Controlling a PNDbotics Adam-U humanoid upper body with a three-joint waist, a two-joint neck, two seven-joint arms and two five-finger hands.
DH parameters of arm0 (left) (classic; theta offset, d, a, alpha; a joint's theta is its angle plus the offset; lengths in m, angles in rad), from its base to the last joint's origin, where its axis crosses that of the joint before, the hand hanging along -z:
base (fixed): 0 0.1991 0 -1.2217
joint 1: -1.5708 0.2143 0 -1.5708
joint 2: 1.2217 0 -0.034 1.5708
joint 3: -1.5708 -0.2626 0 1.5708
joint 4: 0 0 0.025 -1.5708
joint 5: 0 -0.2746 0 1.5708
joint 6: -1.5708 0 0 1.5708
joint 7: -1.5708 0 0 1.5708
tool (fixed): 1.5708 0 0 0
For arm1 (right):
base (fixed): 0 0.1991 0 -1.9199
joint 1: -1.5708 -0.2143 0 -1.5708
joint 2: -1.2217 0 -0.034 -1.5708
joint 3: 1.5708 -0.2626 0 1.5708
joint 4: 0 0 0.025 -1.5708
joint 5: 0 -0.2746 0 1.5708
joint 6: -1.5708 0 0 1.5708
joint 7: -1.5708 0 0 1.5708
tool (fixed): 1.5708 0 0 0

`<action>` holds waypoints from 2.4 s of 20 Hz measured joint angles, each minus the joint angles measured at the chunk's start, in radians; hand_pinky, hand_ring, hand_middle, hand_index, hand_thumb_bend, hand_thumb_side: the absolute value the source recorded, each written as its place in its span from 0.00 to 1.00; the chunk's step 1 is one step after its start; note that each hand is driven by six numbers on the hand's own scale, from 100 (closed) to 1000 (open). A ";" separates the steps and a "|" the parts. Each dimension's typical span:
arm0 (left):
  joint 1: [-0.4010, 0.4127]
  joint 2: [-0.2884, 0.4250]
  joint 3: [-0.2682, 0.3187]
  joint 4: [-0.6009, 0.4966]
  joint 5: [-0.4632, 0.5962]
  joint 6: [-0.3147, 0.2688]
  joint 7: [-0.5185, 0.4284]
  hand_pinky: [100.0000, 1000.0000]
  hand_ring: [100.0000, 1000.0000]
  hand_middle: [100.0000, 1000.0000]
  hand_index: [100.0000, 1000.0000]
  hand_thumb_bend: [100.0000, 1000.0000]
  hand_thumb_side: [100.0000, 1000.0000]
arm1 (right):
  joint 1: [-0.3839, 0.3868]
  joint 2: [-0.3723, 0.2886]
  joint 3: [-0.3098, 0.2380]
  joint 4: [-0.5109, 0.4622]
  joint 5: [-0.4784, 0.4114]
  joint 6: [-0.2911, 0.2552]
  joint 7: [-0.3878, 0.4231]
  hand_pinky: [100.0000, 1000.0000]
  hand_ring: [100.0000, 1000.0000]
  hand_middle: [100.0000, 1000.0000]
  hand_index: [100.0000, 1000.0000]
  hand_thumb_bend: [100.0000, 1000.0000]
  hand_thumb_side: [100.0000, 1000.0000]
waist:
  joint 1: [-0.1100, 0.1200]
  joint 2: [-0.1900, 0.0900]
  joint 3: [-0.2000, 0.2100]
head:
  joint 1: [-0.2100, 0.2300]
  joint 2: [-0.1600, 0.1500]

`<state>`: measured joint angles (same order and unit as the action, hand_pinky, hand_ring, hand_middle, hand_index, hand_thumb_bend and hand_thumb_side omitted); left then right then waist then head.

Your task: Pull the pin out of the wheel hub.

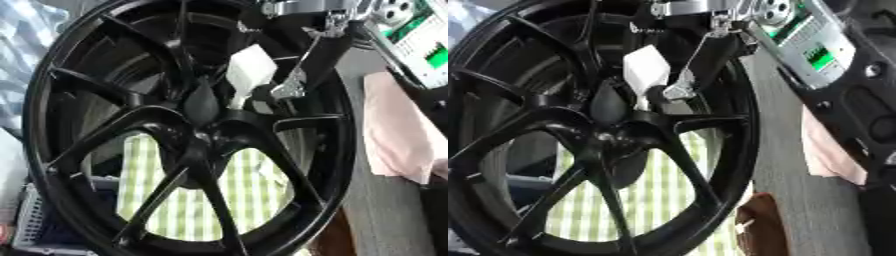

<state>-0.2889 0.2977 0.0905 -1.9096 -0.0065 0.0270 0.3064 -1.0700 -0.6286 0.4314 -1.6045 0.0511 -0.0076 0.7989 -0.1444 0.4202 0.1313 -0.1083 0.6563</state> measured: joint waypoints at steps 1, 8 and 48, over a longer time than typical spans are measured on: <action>0.000 0.000 0.000 0.000 0.000 0.000 0.001 0.70 0.58 0.54 0.74 0.00 0.67 | -0.001 0.000 0.000 -0.002 -0.002 0.003 -0.001 0.83 0.68 0.30 0.46 0.10 0.00 | 0.000 0.000 0.000 | 0.000 0.000; 0.000 0.000 0.000 0.000 0.000 0.000 0.002 0.70 0.58 0.54 0.74 0.00 0.67 | -0.003 0.000 0.000 -0.005 -0.009 0.014 -0.001 0.83 0.68 0.30 0.46 0.10 0.00 | 0.000 0.000 0.000 | -0.001 0.000; 0.031 -0.004 0.071 -0.013 -0.018 0.008 0.083 0.70 0.58 0.54 0.74 0.00 0.65 | 0.596 -0.188 -0.653 0.065 -0.224 0.187 -0.519 0.96 0.97 0.90 0.90 0.24 0.39 | 0.141 -0.009 -0.169 | 0.159 -0.025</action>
<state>-0.2578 0.2932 0.1614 -1.9221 -0.0246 0.0352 0.3896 -0.4743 -0.8168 -0.2213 -1.5395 -0.1733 0.1792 0.2803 -0.0030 0.4111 -0.0379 0.0509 0.6311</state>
